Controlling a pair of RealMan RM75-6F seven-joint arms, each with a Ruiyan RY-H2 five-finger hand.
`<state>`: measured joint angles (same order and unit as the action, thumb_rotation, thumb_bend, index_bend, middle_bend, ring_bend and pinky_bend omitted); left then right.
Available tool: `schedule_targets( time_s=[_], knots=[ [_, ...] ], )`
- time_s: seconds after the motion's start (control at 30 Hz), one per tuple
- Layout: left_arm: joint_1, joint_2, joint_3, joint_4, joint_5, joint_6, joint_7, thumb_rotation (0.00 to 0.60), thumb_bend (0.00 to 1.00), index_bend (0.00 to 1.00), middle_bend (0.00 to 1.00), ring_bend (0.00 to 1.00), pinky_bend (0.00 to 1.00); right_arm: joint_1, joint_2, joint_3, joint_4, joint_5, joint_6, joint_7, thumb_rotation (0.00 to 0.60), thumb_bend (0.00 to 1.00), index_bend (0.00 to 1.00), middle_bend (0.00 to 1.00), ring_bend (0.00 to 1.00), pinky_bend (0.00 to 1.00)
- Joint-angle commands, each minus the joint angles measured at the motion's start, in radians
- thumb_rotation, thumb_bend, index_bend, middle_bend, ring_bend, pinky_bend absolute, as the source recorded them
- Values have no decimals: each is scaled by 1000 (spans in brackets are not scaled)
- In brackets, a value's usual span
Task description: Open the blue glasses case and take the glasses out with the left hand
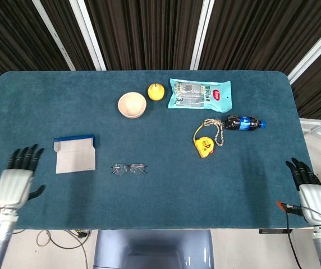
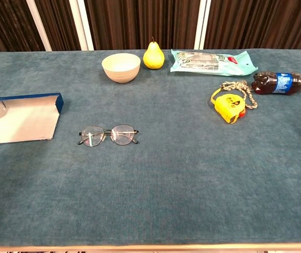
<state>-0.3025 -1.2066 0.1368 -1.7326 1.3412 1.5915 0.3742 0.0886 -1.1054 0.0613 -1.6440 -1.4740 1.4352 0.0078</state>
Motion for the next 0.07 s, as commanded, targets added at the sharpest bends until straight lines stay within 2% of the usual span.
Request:
schedule_targets(
  time_s=[0.03, 0.07],
  knots=[
    [55, 8, 13, 64, 20, 33, -56, 600, 139, 0, 0, 0, 52, 0, -2, 1, 0, 2, 0, -3, 600, 162, 0, 0, 0, 196],
    [59, 7, 10, 70, 19, 25, -65, 600, 138, 0, 0, 0, 52, 0, -3, 1, 0, 2, 1, -4, 600, 162, 0, 0, 0, 196]
  ],
)
